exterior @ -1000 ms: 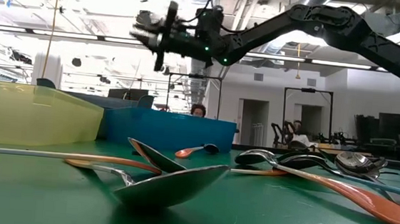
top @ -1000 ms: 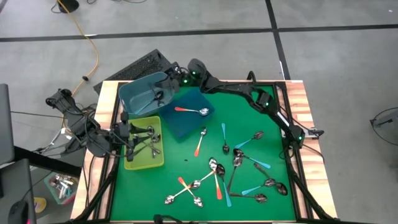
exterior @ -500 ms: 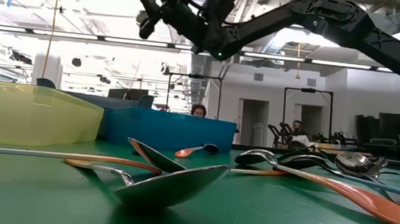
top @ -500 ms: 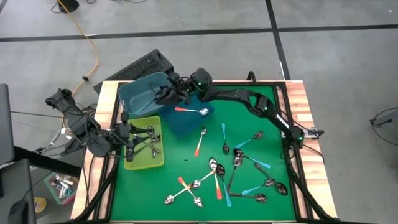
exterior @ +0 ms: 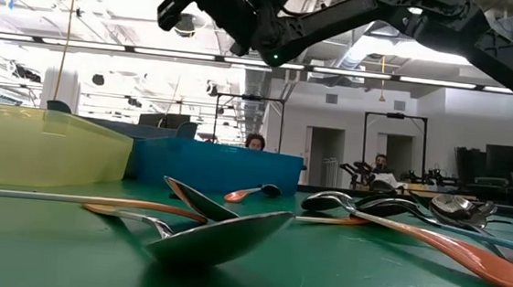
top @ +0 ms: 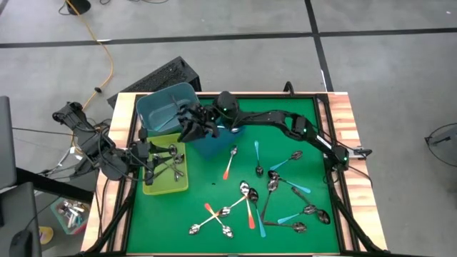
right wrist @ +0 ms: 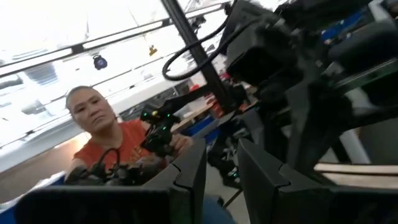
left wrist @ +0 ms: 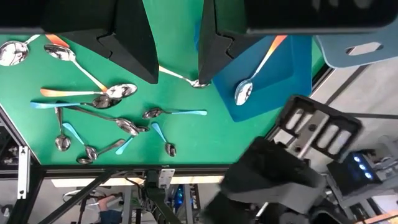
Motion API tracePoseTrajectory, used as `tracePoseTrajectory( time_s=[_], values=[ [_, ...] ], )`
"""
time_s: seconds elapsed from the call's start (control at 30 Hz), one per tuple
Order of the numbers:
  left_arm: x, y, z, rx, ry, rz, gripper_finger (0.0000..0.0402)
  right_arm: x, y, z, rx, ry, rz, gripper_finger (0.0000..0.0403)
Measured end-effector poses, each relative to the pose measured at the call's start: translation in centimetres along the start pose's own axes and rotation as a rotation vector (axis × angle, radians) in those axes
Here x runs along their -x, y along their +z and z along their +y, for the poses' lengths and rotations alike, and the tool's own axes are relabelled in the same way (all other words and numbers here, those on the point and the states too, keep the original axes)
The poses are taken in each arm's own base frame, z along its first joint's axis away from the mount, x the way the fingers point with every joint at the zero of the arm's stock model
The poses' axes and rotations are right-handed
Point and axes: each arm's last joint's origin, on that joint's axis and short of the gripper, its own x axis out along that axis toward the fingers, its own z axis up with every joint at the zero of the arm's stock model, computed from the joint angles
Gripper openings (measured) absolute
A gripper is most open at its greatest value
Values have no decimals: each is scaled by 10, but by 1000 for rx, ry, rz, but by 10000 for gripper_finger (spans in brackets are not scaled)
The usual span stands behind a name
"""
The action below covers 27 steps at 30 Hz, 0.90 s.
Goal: Sort silverware by color (type)
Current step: Put the orange spoon into the blue bin
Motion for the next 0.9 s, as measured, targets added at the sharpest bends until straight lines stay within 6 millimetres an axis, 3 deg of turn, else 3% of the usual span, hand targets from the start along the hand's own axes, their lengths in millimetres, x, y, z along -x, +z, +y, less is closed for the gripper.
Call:
tracePoseTrajectory(
  time_s=[0.27,0.47,0.6,0.73,0.9],
  values=[
    [0,-1,-1,22,-40,22,101,-9,-17,-9,-188,3,156,85],
    [0,-2,-1,19,-52,31,101,-9,-45,-25,-400,-49,296,67],
    [0,-2,-1,17,-51,32,101,11,-62,-41,-488,-237,304,62],
    [0,-3,0,4,-32,34,101,37,-67,-51,-448,-464,312,62],
    [0,-3,0,4,-32,34,101,38,-48,-32,-250,-740,441,61]
  ],
)
